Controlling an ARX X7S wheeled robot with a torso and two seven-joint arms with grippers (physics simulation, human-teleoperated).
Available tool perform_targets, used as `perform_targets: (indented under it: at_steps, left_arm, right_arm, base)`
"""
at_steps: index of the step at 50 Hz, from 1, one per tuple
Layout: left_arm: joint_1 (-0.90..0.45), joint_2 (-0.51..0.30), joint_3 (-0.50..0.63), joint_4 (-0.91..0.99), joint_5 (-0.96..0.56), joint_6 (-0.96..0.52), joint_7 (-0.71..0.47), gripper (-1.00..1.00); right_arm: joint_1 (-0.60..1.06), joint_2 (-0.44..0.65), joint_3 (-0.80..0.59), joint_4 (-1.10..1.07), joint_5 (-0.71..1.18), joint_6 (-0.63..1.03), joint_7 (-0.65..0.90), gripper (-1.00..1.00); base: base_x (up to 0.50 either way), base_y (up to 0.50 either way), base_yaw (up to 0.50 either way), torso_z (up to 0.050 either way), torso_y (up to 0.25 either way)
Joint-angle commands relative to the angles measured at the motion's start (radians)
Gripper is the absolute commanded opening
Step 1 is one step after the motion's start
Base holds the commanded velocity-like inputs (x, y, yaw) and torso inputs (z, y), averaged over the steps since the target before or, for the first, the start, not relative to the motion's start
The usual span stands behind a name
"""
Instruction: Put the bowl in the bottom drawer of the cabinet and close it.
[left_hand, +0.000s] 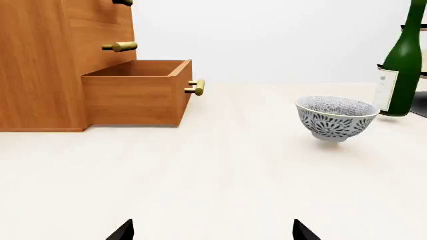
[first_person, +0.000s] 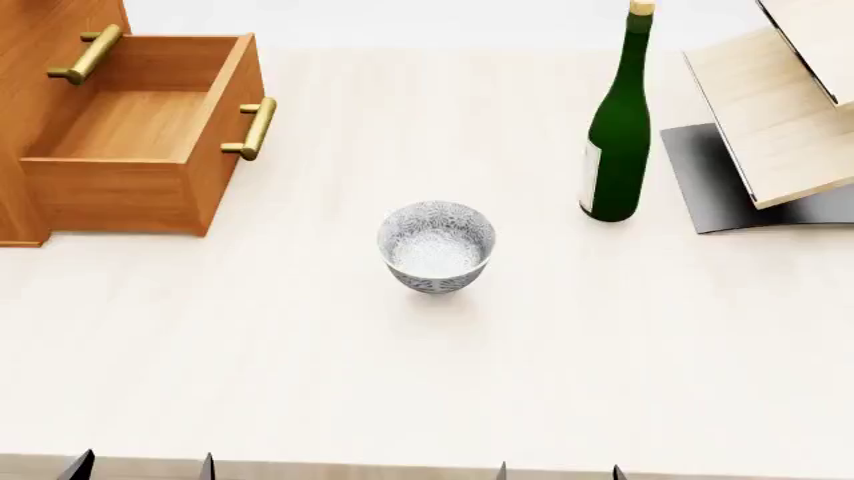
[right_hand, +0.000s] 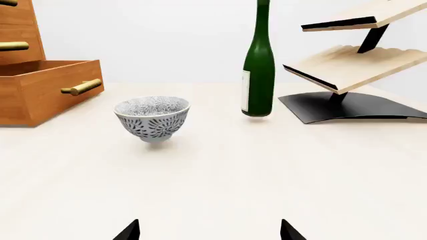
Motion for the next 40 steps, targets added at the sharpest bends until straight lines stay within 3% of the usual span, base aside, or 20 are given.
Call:
perform_targets:
  at_steps: [1,12,23,25,28,30,31,32,40]
  left_arm:
    - [0.001,-0.014,0.015,0.002,-0.026,-0.006,-0.018,1.00]
    - [0.007,-0.042,0.043,0.024,-0.085,-0.031,-0.060,1.00]
    - [0.056,-0.069,0.036,0.299,-0.148,-0.159,-0.125,1.00]
    - [0.141,-0.085,0.032,0.500,-0.158,-0.223,-0.148,1.00]
    - [0.216,-0.088,0.031,0.542,-0.152,-0.179,-0.158,1.00]
    - [0.463,-0.095,0.013,0.574,-0.116,0.063,-0.150,1.00]
    - [0.463,-0.097,0.014,0.577,-0.115,0.061,-0.152,1.00]
    - [0.462,-0.099,0.015,0.578,-0.117,0.060,-0.153,1.00]
    - [0.464,-0.111,0.022,0.585,-0.122,0.062,-0.166,1.00]
  right_arm:
    - [-0.004,0.017,-0.021,-0.005,0.004,0.004,0.024,1.00]
    - [-0.014,0.049,-0.059,-0.033,0.033,0.017,0.056,1.00]
    - [-0.018,0.067,-0.082,-0.099,0.050,0.100,0.081,1.00]
    - [-0.011,0.077,-0.072,-0.224,0.080,0.239,0.082,1.00]
    - [0.016,0.097,-0.076,-0.332,0.079,0.367,0.092,1.00]
    - [0.246,0.144,-0.015,-0.632,0.196,0.667,0.099,1.00]
    - [0.246,0.144,-0.014,-0.782,0.199,0.817,0.100,1.00]
    - [0.246,0.145,-0.015,-0.783,0.199,0.921,0.101,1.00]
    - [0.241,0.150,-0.015,-0.778,0.204,0.915,0.106,1.00]
  base:
    - [0.00,0.00,0.00,0.000,0.000]
    - [0.00,0.00,0.00,0.000,0.000]
    - [0.00,0.00,0.00,0.000,0.000]
    - [0.00,0.00,0.00,0.000,0.000]
    - [0.00,0.00,0.00,0.000,0.000]
    - [0.00,0.00,0.00,0.000,0.000]
    - [0.00,0.00,0.00,0.000,0.000]
    - [0.00,0.00,0.00,0.000,0.000]
    - [0.00,0.00,0.00,0.000,0.000]
